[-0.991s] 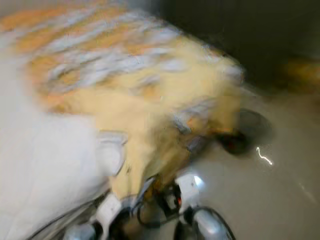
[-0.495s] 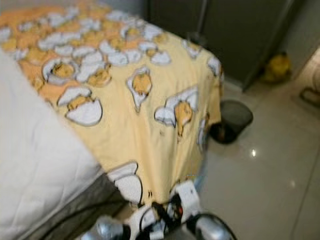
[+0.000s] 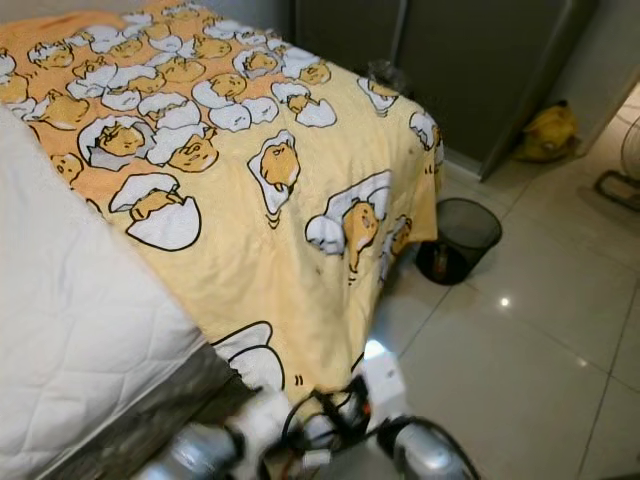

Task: Clean up the room

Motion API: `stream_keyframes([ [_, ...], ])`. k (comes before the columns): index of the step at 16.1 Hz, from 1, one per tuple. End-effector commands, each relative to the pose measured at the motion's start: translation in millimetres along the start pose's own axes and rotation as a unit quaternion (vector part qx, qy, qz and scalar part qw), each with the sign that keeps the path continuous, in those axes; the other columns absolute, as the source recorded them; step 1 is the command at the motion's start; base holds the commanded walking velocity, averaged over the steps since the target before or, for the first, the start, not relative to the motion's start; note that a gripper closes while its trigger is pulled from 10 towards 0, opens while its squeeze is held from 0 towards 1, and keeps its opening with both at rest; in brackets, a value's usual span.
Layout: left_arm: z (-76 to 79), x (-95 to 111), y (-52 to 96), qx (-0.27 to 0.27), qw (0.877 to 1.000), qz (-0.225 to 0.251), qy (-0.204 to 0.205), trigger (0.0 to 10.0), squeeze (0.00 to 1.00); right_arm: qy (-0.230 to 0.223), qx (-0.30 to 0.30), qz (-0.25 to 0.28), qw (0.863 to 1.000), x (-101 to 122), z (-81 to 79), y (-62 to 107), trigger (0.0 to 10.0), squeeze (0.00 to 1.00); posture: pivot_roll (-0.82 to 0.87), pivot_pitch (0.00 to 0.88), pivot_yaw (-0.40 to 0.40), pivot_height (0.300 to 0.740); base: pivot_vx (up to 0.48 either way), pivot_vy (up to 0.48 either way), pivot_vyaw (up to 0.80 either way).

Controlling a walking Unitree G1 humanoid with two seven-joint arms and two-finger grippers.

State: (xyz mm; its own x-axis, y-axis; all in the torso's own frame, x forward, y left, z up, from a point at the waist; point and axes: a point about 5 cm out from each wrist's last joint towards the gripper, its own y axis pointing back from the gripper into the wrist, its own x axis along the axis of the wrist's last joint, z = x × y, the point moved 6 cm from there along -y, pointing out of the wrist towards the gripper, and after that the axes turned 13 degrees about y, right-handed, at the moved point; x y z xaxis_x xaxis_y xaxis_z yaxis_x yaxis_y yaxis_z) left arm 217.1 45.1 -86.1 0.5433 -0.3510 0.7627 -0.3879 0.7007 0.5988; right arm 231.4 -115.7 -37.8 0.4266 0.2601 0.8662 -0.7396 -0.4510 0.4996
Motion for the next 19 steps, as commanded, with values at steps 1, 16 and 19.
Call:
stream_keyframes([
  [1,-34.3,16,24.5,0.072,0.995,0.061,0.02,10.0,1.0,0.001,-0.057,0.017,0.998,8,21.6,-1.6,10.0,0.0,0.03,0.0,-0.014,0.74,0.0,0.0,0.0],
  [16,-140.3,153,126.0,0.43,0.844,0.316,0.063,10.0,0.0,-0.007,-0.175,0.175,0.969,122,80.4,-43.1,10.0,0.0,0.13,0.0,-0.015,0.74,0.0,-0.31,0.39],
  [19,-150.8,167,123.2,0.441,0.836,0.317,0.077,10.0,0.0,0.008,-0.182,0.179,0.967,125,81.9,-43.8,10.0,0.0,0.11,0.0,-0.005,0.74,0.0,0.0,0.34],
])
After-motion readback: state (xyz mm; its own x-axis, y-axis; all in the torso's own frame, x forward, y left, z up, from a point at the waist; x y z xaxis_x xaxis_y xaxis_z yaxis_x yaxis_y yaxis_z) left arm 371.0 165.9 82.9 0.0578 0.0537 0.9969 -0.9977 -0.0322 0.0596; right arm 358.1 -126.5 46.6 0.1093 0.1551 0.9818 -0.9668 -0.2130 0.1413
